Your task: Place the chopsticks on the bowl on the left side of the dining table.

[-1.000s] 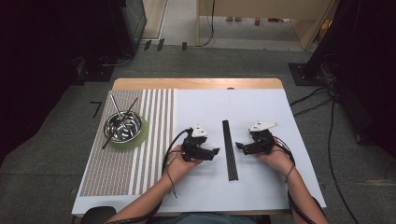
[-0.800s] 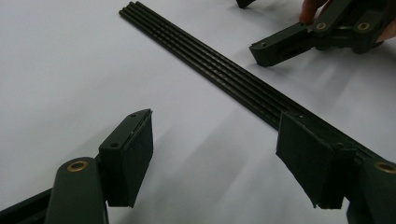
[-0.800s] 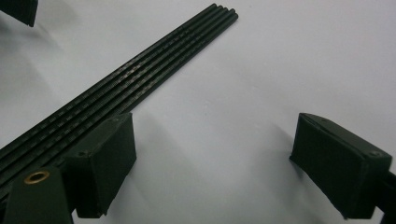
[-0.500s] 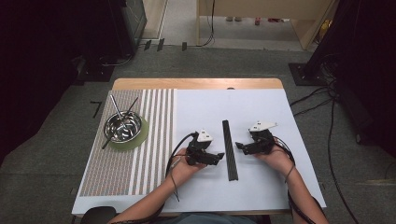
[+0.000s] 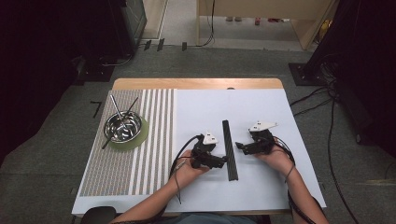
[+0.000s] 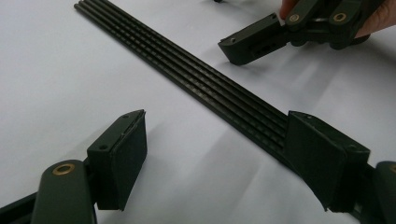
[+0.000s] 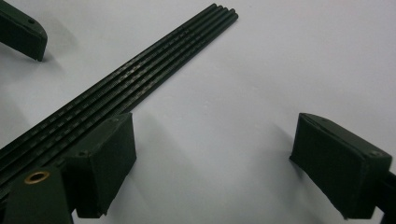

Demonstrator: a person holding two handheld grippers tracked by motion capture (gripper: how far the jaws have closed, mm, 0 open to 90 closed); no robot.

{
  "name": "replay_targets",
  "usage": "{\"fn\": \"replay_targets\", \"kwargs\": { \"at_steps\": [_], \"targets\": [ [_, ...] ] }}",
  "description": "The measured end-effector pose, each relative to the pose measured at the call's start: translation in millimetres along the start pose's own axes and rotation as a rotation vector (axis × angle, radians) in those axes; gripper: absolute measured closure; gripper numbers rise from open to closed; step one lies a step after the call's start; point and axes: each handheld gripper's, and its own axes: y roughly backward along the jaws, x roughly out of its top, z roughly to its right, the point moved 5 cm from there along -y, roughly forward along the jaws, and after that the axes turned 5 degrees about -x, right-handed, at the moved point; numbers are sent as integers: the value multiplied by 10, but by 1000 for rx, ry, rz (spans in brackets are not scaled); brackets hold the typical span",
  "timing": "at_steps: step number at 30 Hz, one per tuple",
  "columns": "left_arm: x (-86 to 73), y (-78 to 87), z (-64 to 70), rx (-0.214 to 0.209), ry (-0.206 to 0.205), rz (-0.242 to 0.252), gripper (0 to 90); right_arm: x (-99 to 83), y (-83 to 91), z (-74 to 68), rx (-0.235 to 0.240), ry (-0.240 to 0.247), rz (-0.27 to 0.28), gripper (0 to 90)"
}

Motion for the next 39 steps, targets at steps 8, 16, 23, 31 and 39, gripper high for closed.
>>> {"fn": "replay_targets", "kwargs": {
  "at_steps": [8, 16, 23, 31, 39],
  "targets": [
    [-7, -40, 53, 33, -56, 3, 222, 1, -1, 0, 1, 0, 1, 133],
    [-12, -67, 81, 49, -77, -9, 223, 0, 0, 1, 0, 2, 0, 133],
    [-13, -79, 87, 59, -83, -16, 233, 0, 0, 1, 0, 2, 0, 133],
    [-15, -85, 94, 64, -87, -20, 236, 1, -1, 0, 1, 0, 1, 133],
    [-17, -79, 96, 55, -75, -13, 246, 1, -1, 0, 1, 1, 1, 133]
  ]
}}
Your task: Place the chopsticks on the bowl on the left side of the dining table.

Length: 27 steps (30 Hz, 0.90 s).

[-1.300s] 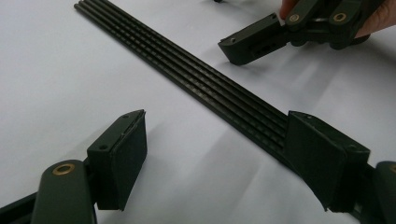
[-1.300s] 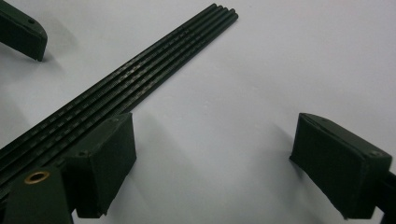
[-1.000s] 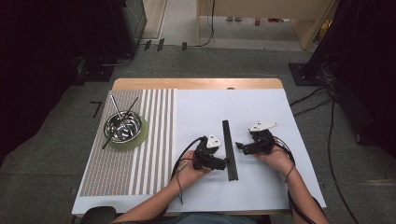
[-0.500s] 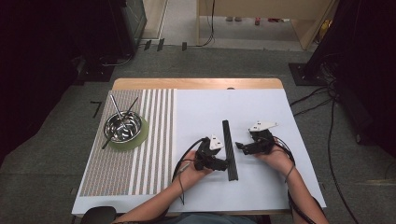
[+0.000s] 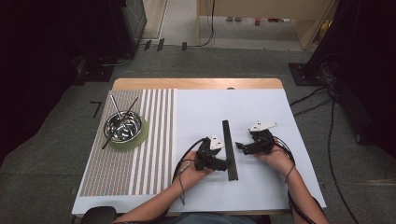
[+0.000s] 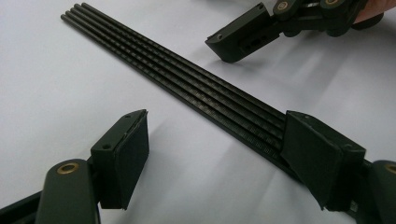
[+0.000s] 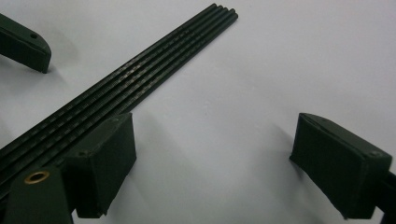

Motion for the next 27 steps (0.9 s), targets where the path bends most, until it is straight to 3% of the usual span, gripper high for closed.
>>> {"fn": "replay_targets", "kwargs": {
  "at_steps": [10, 14, 21, 27],
  "targets": [
    [-4, 1, 6, 2, -3, -6, 258, 0, 0, 0, 0, 0, 0, 133],
    [-17, 11, 10, 21, -29, -15, 296, 0, 0, 0, 0, 0, 0, 133],
    [-24, 26, 3, 7, -9, -8, 292, 0, 0, 0, 0, 0, 0, 133],
    [-40, 57, -19, -42, -3, -2, 272, 0, 0, -1, 0, 0, 0, 133]
  ]
}}
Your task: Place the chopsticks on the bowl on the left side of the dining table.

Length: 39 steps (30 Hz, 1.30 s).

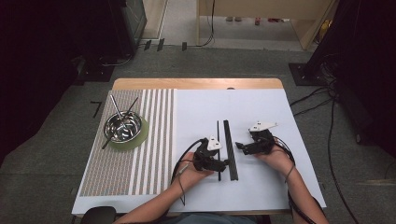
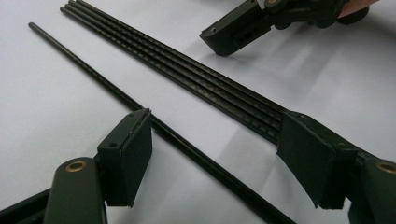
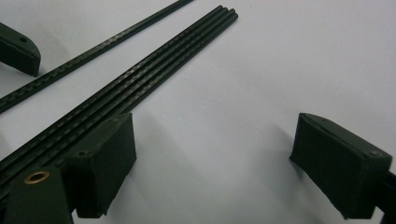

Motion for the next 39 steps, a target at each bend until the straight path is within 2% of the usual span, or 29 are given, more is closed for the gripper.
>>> {"fn": "replay_targets", "kwargs": {
  "at_steps": [2, 6, 10, 15, 17, 23, 33, 35, 39],
  "targets": [
    [-3, 6, -6, 7, 2, 2, 287, 0, 0, 0, 0, 0, 0, 133],
    [-12, 33, -28, 47, -23, -6, 416, 0, 0, 0, 0, 0, 0, 133],
    [-12, 62, -69, 59, -6, -10, 544, 0, 0, -1, 0, -1, 0, 133],
    [-10, 98, -100, 74, -11, -38, 665, 1, 0, -1, 0, -1, 0, 133],
    [-8, 113, -120, 72, 4, -47, 703, 0, 0, -1, 0, -1, 0, 133],
    [-2, 150, -152, 63, 27, -75, 760, 0, 0, -1, 0, -1, 0, 133],
    [-6, 229, -265, 63, 85, -111, 792, 0, 0, -1, 0, -1, 0, 133],
    [-6, 240, -282, 55, 87, -118, 793, 0, 1, -1, 0, -1, 0, 133],
    [-11, 273, -338, 46, 118, -126, 805, 1, -1, 0, 0, 0, 2, 133]
  ]
}}
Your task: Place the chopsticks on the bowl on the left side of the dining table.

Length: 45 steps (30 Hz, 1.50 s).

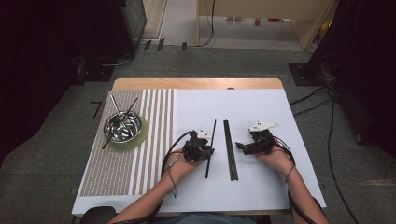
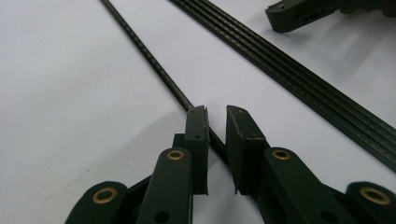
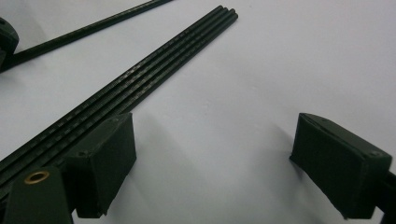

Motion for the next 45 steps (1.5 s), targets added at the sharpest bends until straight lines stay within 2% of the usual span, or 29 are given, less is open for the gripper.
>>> {"fn": "replay_targets", "kwargs": {
  "at_steps": [3, 7, 10, 20, 27, 39, 45],
  "targets": [
    [-4, 30, -27, 10, -9, -7, 815, 0, 0, 0, 0, 0, 0, 133],
    [-3, 69, -58, 12, -46, -21, 838, 0, 0, 0, 0, 0, -1, 133],
    [-17, 79, -104, 4, -9, -26, 830, 0, 0, -2, 0, -2, 0, 134],
    [-24, 106, -156, 33, 0, -33, 833, 0, 1, 0, 0, 0, -1, 133],
    [-31, 156, -253, 45, 12, -41, 852, 0, 0, -1, 0, -1, -1, 133],
    [-42, 213, -409, 53, 1, -59, 861, 0, 0, -1, 1, -2, -1, 133],
    [-39, 227, -447, 70, -20, -62, 863, 1, -1, 1, 1, 1, 1, 133]
  ]
}}
